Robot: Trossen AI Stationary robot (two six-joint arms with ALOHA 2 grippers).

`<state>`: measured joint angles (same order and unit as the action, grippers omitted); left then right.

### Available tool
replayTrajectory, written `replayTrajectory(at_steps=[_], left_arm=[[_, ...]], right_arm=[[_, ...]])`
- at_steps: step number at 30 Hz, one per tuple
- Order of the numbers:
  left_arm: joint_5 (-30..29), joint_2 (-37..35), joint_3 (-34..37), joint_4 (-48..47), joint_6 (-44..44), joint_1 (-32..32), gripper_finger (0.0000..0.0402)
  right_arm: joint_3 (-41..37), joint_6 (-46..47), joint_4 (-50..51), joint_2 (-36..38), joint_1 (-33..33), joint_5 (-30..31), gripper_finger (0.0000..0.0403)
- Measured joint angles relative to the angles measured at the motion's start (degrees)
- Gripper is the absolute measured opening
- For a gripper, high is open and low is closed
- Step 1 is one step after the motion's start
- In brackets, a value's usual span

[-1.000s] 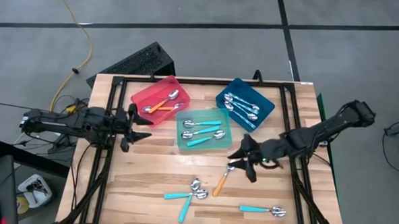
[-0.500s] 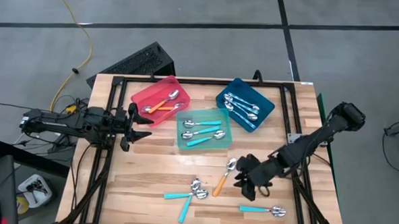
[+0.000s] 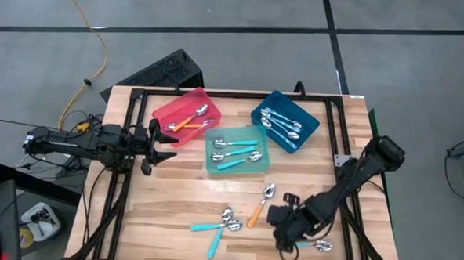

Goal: Sort silverware by color (type)
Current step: Put the right blue spoon into the green bin

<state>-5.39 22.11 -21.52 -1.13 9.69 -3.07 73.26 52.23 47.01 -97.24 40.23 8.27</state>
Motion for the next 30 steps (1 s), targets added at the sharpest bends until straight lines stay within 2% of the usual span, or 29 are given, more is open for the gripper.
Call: replayTrajectory(at_steps=[9,14,17,24,30], left_arm=[[0.0,0.0,0.0,-1.3,0.0,0.0,0.0214],[0.0,0.0,0.0,-1.3,0.0,0.0,0.0214],[0.0,0.0,0.0,-1.5,0.0,0.0,0.0214],[0.0,0.0,0.0,-1.7,0.0,0.0,0.0214],[0.0,0.0,0.0,-1.7,0.0,0.0,0.0214]], right_arm=[[2.2,3.2,0.2,-6.4,6.2,-1.1,0.0162],[2.2,9.6,3.1,-9.5,7.4,-2.7,0.0166],[2.2,9.4,3.0,-10.4,7.3,-5.4,0.0184],[2.2,8.8,2.0,-10.8,7.3,-5.2,0.0243],[0.0,8.0,0.3,-10.9,7.4,-5.2,0.0247]])
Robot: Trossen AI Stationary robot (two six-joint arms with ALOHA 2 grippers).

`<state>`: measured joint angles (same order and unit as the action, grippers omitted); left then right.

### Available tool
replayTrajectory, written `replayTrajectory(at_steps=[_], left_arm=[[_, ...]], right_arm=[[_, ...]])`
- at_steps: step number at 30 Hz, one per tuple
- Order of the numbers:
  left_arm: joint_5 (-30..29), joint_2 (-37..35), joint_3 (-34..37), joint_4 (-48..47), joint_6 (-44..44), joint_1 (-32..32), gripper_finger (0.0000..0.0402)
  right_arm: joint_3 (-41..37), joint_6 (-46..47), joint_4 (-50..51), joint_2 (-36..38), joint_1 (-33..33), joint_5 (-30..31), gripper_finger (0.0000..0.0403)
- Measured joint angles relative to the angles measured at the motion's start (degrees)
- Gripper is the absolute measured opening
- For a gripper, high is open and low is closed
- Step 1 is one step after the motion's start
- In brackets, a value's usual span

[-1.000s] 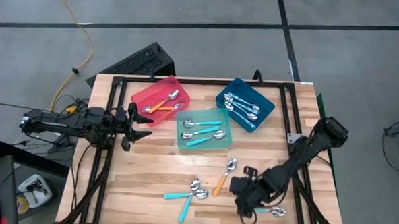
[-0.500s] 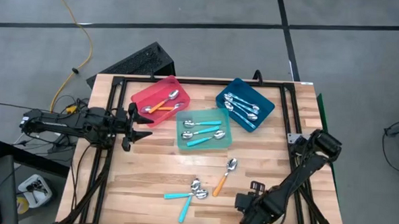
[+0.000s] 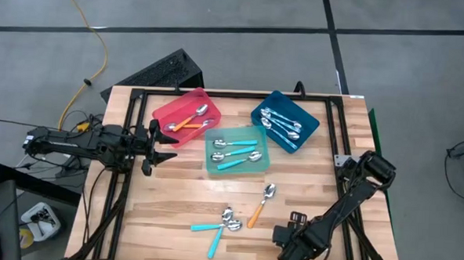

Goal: Sort silverware by color (type)
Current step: Put the right blue spoon into the green bin

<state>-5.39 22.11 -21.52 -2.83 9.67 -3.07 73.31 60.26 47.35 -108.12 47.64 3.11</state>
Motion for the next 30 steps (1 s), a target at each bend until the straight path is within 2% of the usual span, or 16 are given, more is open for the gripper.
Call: replayTrajectory(at_steps=[13,19,24,30], left_arm=[[0.0,0.0,0.0,-0.5,0.1,0.0,0.0214],[-1.5,0.0,0.0,-0.5,0.1,0.0,0.0214],[-1.5,0.0,0.0,-0.4,0.6,0.0,0.0214],[-1.5,0.0,0.0,-0.4,0.7,0.0,0.0214]], right_arm=[[-6.0,0.1,-7.2,0.2,1.9,0.0,0.0245],[-7.7,1.2,-7.5,0.4,2.2,0.3,0.0240],[-8.0,1.2,-6.8,0.3,2.2,0.3,0.0210],[-8.1,1.2,-6.2,0.3,2.0,0.3,0.0150]])
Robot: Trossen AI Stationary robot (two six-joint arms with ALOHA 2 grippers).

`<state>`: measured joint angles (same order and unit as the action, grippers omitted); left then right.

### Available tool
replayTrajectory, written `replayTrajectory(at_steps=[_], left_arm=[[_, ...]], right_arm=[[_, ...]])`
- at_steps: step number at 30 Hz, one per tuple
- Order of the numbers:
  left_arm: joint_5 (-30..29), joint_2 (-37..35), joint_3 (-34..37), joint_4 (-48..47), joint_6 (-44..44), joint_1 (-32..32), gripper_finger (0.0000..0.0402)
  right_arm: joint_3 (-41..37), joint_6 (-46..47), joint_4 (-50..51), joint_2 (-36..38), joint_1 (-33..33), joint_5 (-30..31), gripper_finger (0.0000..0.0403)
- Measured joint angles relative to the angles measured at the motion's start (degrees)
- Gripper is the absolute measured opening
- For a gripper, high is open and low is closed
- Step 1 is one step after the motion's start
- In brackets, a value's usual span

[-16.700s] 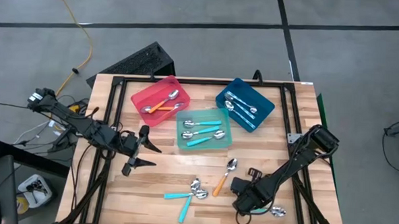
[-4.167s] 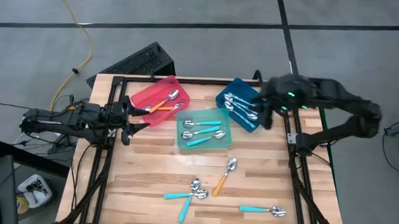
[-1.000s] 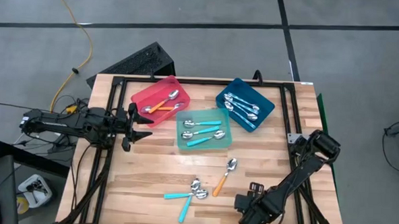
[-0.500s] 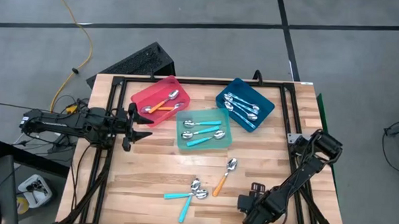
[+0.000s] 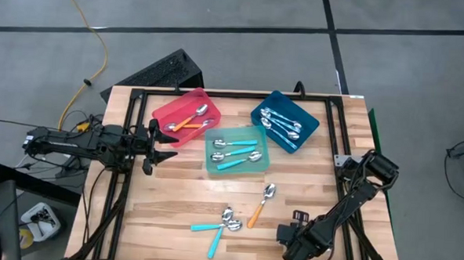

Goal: Sort silverware by color (type)
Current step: Put the right blue spoon into the green bin

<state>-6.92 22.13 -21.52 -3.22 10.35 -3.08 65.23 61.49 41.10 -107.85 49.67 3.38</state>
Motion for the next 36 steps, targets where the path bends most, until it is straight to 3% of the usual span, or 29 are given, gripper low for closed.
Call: replayTrajectory(at_steps=[6,15,21,26,36], left_arm=[[0.0,0.0,0.0,0.0,0.0,0.0,0.0214],[0.0,0.0,0.0,0.0,0.0,0.0,0.0214],[0.0,0.0,0.0,-0.1,0.0,0.0,0.0214],[0.0,0.0,0.0,-0.4,-0.3,0.0,0.0214],[0.0,0.0,0.0,-0.4,-1.1,0.0,0.0214]], right_arm=[[-0.1,0.1,0.0,0.0,-1.0,2.2,0.0092],[-0.1,-2.0,-1.0,0.5,-4.3,5.1,0.0092],[-0.3,-6.3,-1.0,2.7,-7.5,15.7,0.0093],[-0.3,-10.0,-1.7,5.7,-10.1,18.1,0.0094],[-0.2,-25.7,-11.8,11.1,-15.0,31.2,0.0095]])
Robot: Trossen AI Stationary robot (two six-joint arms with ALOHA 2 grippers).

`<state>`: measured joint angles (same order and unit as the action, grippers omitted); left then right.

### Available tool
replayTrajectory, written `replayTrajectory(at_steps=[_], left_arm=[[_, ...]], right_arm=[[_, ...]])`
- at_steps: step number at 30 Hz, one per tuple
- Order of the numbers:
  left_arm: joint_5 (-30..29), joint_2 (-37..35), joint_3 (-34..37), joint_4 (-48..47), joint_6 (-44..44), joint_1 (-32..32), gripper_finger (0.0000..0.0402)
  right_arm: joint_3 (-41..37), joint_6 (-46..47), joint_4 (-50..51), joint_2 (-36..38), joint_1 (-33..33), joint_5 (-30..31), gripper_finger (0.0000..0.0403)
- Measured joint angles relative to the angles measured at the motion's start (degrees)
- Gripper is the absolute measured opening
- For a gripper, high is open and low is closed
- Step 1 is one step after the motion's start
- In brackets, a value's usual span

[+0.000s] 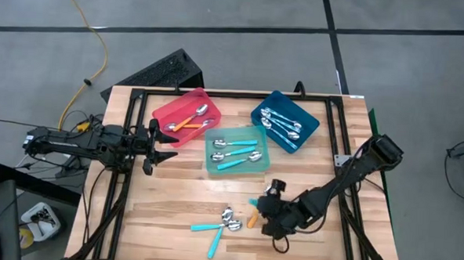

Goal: Sort silverware by color (type)
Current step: Put the right blue spoon into the green bin

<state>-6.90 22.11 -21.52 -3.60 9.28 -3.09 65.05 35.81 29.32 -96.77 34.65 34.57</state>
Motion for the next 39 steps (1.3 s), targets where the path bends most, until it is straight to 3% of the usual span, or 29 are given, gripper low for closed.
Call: replayTrajectory(at_steps=[2,7,15,21,25,28,39], left_arm=[[0.0,0.0,0.0,0.0,0.0,0.0,0.0214],[0.0,0.0,0.0,0.0,0.0,0.0,0.0214],[0.0,0.0,0.0,0.0,0.1,0.0,0.0214],[0.0,0.0,0.0,-1.0,0.1,0.0,0.0214],[0.0,0.0,0.0,-1.9,0.5,0.0,0.0214],[0.0,0.0,0.0,-2.2,0.4,0.0,0.0214],[0.2,0.0,0.0,-2.4,0.5,0.0,0.0214]], right_arm=[[0.1,-6.1,-4.4,0.3,-1.7,2.7,0.0095],[0.1,-21.0,-15.4,0.4,-6.9,3.0,0.0095],[0.1,-42.2,-30.1,0.4,-14.3,-3.2,0.0095],[0.1,-49.4,-37.7,0.4,-20.1,-13.7,0.0095],[0.1,-56.9,-48.0,0.4,-22.6,-17.9,0.0096],[0.1,-61.0,-56.2,0.4,-25.0,-25.6,0.0096],[0.1,-56.0,-62.9,0.1,-37.1,-48.8,0.0096]])
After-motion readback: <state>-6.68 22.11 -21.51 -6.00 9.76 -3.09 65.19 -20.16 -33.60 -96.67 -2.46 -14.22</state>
